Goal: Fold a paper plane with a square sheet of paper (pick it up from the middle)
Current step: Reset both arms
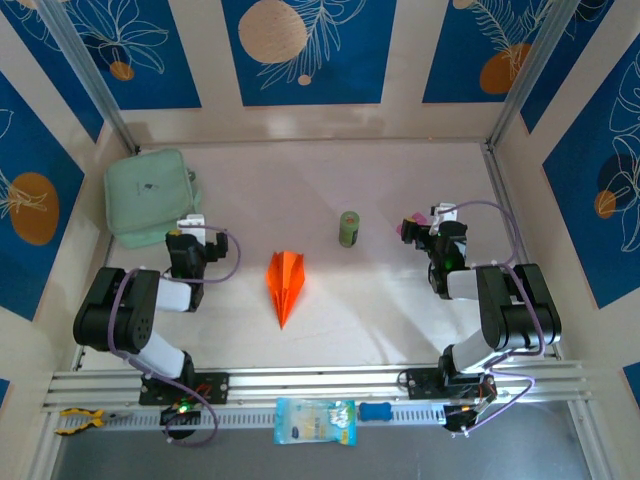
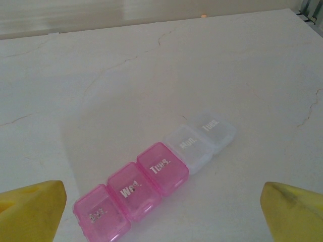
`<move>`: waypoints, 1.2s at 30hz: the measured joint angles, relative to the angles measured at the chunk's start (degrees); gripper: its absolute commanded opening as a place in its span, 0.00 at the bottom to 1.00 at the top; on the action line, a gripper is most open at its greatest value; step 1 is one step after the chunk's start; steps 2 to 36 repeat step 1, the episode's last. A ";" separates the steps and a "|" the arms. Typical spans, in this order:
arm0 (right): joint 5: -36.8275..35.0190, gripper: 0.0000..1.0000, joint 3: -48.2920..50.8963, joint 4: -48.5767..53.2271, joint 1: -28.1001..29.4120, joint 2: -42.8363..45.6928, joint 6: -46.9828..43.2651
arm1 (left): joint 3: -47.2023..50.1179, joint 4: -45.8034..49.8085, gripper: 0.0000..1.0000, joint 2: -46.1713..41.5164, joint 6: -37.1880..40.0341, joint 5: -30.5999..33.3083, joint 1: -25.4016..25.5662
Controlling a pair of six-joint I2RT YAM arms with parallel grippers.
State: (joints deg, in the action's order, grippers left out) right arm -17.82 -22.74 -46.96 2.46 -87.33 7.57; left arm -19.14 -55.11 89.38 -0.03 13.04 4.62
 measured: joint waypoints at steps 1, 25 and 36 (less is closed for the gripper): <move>0.00 0.99 0.00 0.00 0.00 0.00 -0.02 | 0.00 0.00 1.00 0.00 0.02 -0.11 0.00; 0.00 0.99 0.00 0.00 0.00 0.00 -0.02 | 0.00 0.00 1.00 0.00 0.02 -0.11 0.00; 0.00 0.99 0.00 0.00 0.00 0.00 -0.02 | 0.00 0.00 1.00 0.00 0.02 -0.11 0.00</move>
